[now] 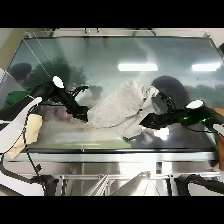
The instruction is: Fold the shirts.
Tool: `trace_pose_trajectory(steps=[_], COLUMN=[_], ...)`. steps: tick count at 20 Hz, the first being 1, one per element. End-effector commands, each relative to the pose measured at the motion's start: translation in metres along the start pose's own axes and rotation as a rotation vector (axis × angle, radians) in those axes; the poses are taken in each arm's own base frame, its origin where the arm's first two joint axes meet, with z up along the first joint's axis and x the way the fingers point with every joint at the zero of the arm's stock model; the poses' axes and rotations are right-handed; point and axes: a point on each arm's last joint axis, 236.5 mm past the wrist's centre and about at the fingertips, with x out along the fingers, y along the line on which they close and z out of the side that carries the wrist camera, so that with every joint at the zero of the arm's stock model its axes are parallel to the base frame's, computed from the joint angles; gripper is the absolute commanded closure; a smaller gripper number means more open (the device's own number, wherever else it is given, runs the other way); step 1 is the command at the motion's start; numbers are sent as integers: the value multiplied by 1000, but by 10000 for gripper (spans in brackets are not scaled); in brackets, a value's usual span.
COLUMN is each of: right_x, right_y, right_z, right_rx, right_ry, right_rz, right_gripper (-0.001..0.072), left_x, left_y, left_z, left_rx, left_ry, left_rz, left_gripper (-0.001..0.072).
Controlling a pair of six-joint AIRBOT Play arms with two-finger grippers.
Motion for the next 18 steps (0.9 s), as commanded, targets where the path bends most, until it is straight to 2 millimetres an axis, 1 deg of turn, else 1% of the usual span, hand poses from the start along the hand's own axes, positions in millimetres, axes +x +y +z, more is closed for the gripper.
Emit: trace_pose_trajectory(steps=[1, 2, 3, 4, 5, 6, 8, 9, 10, 11, 12, 14, 15, 16, 17, 18], right_x=[-3, 3, 9, 15, 22, 30, 47, 56, 63, 67, 69, 67, 66, 65, 65, 63], right_y=[-30, -33, -33, -32, -30, -28, -20, -11, -1, 8, 14, 22, 23, 23, 25, 28], right_z=[-5, -6, -8, -11, -13, -14, -14, -12, -9, -6, -2, 5, 7, 7, 6, 4], right_rx=[48, 58, 69, 82, 87, 85, 87, 75, 63, 47, 39, 30, 23, 21, 19, 14], right_ry=[20, 30, 44, 60, 71, 82, 86, 77, 67, 53, 36, 4, 1, 1, 4, 10], right_rz=[-112, -113, -106, -93, -83, -74, -45, -13, 28, 67, 93, 126, 127, 126, 132, 140], right_gripper=[211, 211, 211, 211, 211, 212, 213, 217, 349, 586, 630, 695, 695, 695, 695, 695], left_x=[-2, -4, -6, -10, -18, -27, -43, -49, -50, -49, -43, -25, -13, -1, 8, 14], left_y=[2, 2, 3, 3, 7, 11, 18, 19, 15, 9, 4, -5, -10, -13, -15, -15], left_z=[-2, -6, -12, -17, -19, -17, -10, -6, -4, -3, -4, -15, -23, -29, -34, -39], left_rx=[-7, -14, -21, -30, -42, -57, -87, -84, -82, -79, -76, -66, -65, -61, -38, -11], left_ry=[3, 15, 37, 55, 52, 37, -1, -15, -25, -27, -14, 40, 75, 99, 116, 132], left_rz=[-8, -17, -30, -42, -52, -57, -53, -53, -71, -90, -101, -104, -111, -112, -110, -102], left_gripper=[687, 690, 663, 442, 252, 162, 56, 55, 54, 55, 55, 56, 56, 89, 201, 400])
